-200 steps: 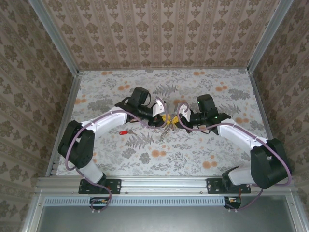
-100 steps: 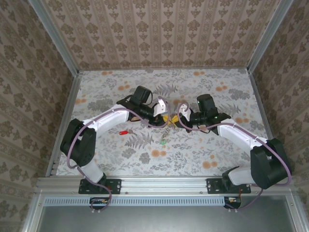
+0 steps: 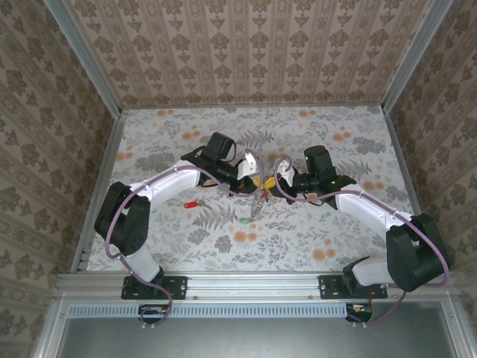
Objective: Put the keys on the keyring
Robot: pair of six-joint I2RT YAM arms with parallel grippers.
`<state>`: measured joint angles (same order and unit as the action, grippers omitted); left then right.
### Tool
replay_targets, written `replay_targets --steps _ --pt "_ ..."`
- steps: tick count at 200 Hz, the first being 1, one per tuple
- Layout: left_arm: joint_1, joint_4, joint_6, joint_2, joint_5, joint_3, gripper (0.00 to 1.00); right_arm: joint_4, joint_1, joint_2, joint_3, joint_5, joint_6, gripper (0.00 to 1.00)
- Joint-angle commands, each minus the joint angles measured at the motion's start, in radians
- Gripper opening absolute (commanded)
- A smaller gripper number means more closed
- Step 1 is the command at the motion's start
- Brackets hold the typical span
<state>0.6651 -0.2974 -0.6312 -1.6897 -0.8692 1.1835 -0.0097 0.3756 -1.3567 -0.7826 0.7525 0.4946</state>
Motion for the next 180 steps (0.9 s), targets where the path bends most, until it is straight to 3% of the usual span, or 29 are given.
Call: replay_targets --steps 1,44,86,180 --pt "-0.008 0.087 0.054 0.026 -0.071 -0.040 0.00 0.063 -0.001 -0.006 0.020 -0.005 -0.006 0.12" --pt "-0.022 0.243 0.142 0.045 -0.138 -0.098 0.00 0.156 -0.006 -0.027 0.057 0.000 -0.065 0.17" --pt "-0.035 0.364 0.217 0.057 -0.184 -0.142 0.00 0.131 -0.012 -0.048 0.035 0.013 -0.072 0.20" --pt "-0.059 0.462 0.285 0.107 -0.226 -0.196 0.00 0.173 -0.012 -0.068 0.041 0.045 -0.079 0.22"
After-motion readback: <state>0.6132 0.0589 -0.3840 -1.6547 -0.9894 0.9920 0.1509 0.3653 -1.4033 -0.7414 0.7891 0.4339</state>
